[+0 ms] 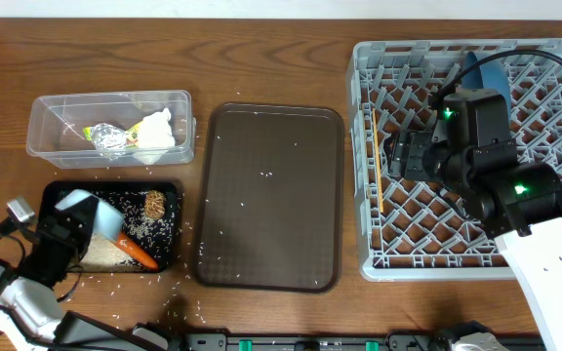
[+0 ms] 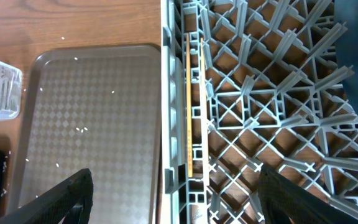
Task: Sort waste into correct bins and load items into the dishwasher rack
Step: 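Tip the bowl with left gripper, pouring rice onto the black tray, then bring bowl toward right gripper and hand it over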
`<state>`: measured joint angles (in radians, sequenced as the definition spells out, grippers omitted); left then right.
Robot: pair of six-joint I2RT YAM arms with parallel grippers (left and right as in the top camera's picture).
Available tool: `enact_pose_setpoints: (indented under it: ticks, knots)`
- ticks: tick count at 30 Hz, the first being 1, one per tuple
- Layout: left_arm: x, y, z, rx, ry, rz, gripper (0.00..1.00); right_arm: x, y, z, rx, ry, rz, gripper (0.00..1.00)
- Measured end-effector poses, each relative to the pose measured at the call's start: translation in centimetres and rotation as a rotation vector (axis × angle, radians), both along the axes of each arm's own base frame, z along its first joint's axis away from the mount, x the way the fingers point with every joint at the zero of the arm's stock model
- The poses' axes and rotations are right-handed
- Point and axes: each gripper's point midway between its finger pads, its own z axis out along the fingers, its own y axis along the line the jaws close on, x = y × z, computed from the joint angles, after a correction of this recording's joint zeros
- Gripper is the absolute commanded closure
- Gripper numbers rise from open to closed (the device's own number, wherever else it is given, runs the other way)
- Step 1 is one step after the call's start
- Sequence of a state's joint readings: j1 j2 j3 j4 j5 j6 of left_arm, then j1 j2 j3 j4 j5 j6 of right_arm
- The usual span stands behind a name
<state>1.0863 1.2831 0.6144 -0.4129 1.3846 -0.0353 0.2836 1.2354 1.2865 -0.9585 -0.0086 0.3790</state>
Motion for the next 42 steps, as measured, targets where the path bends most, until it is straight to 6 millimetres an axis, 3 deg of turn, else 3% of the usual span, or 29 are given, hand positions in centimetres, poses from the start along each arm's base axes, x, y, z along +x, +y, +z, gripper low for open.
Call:
enact_pose_setpoints:
  ticks: [11,17,23,27,30,33,36,38,42]
  knots:
    - [0.1,-0.5,0.0,-0.016,0.003,-0.015,0.94,0.0,0.0,0.0,0.0,-0.001,0.0,0.22]
    - [1.3,-2.5,2.1,-0.005,-0.113,-0.133,0.94,0.2,0.1,0.2,0.003,-0.011,0.0,0.25]
    - [3.2,-9.2,5.3,0.145,-0.234,-0.395,0.94,0.5,0.4,0.5,0.016,-0.026,0.014,0.27]
    - [3.9,-15.0,8.1,0.29,-0.33,-0.565,0.94,0.4,0.5,0.4,0.006,-0.027,0.037,0.26]
    - [3.8,-19.2,8.8,0.358,-0.349,-0.656,0.94,0.3,0.8,0.4,0.0,-0.03,0.064,0.26]
    - [3.5,-22.6,7.3,0.408,-0.284,-0.718,0.94,0.2,1.2,0.5,0.009,-0.029,0.086,0.26]
    - [2.5,-24.7,3.5,0.517,-0.129,-0.761,0.94,0.2,1.4,0.5,0.016,-0.032,0.098,0.26]
    - [1.2,-25.5,0.9,0.627,-0.04,-0.807,0.94,0.2,1.5,0.6,0.019,-0.036,0.105,0.28]
    - [-1.4,-26.1,-2.3,0.86,0.049,-0.924,0.94,0.7,2.1,1.1,0.041,-0.064,0.125,0.3]
